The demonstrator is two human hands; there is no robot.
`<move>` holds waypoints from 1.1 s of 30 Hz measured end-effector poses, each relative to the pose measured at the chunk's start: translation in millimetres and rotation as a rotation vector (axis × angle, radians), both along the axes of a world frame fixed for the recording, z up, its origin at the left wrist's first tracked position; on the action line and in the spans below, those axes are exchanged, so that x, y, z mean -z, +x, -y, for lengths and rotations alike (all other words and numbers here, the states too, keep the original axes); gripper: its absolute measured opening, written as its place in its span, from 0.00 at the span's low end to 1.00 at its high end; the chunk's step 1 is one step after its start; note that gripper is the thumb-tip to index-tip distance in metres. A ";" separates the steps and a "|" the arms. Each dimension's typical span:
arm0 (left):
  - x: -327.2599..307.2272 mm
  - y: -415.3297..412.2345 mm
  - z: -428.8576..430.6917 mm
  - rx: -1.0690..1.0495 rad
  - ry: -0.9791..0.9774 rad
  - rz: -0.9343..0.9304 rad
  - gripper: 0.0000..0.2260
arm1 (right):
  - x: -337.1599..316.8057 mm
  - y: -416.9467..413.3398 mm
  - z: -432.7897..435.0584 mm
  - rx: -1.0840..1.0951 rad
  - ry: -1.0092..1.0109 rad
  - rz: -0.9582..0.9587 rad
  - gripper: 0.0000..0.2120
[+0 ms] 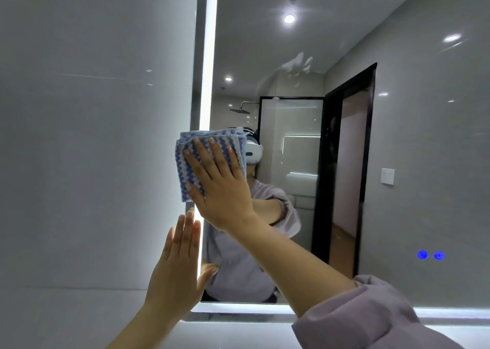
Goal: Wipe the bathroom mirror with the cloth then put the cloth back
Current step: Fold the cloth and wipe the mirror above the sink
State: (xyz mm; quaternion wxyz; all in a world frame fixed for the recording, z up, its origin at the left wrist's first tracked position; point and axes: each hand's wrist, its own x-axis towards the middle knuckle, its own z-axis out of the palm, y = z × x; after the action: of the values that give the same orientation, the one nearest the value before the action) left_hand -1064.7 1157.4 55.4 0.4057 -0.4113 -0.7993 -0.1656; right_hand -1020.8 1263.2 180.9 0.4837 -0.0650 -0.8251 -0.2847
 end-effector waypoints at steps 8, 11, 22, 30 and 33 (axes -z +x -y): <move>-0.5 1.8 0.8 0.004 0.008 -0.047 0.38 | -4.9 36.8 -42.7 0.033 0.004 -0.041 0.30; -0.2 1.0 1.4 -0.002 0.003 -0.062 0.38 | -6.5 56.9 -61.9 0.061 0.001 -0.058 0.30; 4.3 -2.3 -0.3 -0.027 -0.052 -0.061 0.41 | -2.2 135.1 -141.1 0.211 -0.058 -0.129 0.31; 4.5 -2.5 -0.6 -0.013 -0.032 -0.097 0.41 | 4.3 186.9 -193.3 0.250 -0.051 -0.156 0.31; 4.7 -2.4 -0.7 -0.010 -0.026 -0.108 0.40 | 5.0 204.2 -206.0 0.253 -0.060 -0.175 0.31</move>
State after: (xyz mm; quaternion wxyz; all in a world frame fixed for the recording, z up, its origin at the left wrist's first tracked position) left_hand -1067.1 1158.1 50.7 0.4437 -0.4210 -0.7803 -0.1305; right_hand -816.6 1469.2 175.9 0.5119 -0.2075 -0.7730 -0.3121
